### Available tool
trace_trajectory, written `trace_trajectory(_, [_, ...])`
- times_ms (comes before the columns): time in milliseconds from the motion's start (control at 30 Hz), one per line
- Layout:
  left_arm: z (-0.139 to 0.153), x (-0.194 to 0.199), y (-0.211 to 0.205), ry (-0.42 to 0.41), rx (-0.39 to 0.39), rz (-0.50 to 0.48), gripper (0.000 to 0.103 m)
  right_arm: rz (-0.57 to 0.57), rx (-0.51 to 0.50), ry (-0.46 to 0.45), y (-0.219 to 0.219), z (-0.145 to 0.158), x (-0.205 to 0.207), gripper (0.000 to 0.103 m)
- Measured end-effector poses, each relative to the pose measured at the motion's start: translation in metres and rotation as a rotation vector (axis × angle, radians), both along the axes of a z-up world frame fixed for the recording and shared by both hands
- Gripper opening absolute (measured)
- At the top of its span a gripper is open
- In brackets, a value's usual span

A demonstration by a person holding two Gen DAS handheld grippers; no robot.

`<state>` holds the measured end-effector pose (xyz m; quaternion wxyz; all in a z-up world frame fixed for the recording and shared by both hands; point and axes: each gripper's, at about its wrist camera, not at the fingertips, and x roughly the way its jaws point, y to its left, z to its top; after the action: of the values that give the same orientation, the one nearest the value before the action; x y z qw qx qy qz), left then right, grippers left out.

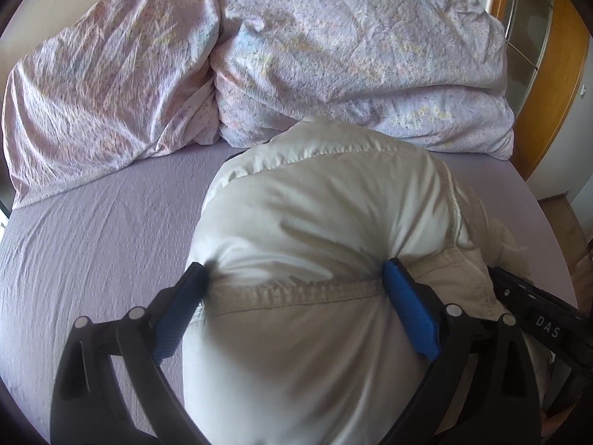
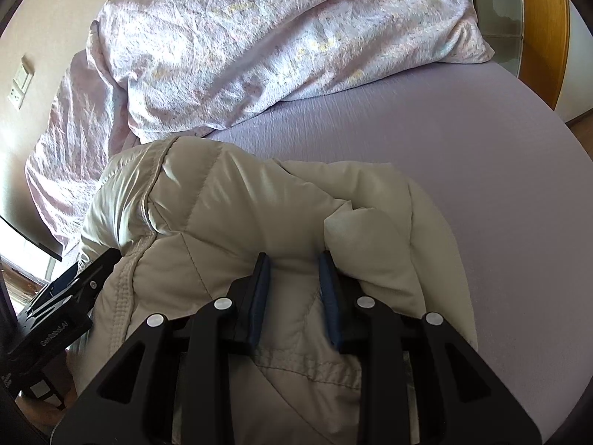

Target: Fold large clothes

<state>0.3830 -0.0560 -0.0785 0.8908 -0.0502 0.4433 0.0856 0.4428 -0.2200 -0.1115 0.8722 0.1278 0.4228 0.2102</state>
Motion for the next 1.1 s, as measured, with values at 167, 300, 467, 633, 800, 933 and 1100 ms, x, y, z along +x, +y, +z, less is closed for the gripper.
trace_trajectory(167, [-0.005, -0.001, -0.002, -0.009, 0.023, 0.003, 0.097, -0.001, -0.018, -0.019, 0.003, 0.000, 0.000, 0.028])
trace_trajectory(300, [-0.007, -0.001, -0.003, -0.015, 0.033, 0.003, 0.097, -0.006, -0.028, -0.037, 0.004, -0.001, -0.001, 0.028])
trace_trajectory(467, [-0.007, -0.001, -0.003, -0.016, 0.045, 0.000, 0.097, -0.018, -0.017, -0.049, -0.001, 0.007, -0.003, 0.028])
trace_trajectory(633, [-0.007, -0.002, -0.002, -0.021, 0.036, -0.004, 0.097, -0.070, 0.056, -0.089, -0.024, 0.018, -0.017, 0.028])
trace_trajectory(800, [-0.007, -0.003, -0.002, -0.026, 0.032, -0.008, 0.097, -0.070, 0.002, -0.087, -0.021, 0.011, -0.017, 0.027])
trace_trajectory(933, [-0.007, -0.003, -0.002, -0.028, 0.028, -0.004, 0.097, -0.062, -0.034, -0.093, -0.013, 0.005, -0.014, 0.027])
trace_trajectory(1100, [-0.007, -0.003, -0.002, -0.028, 0.028, -0.004, 0.097, -0.048, -0.010, -0.077, -0.016, -0.002, -0.012, 0.027])
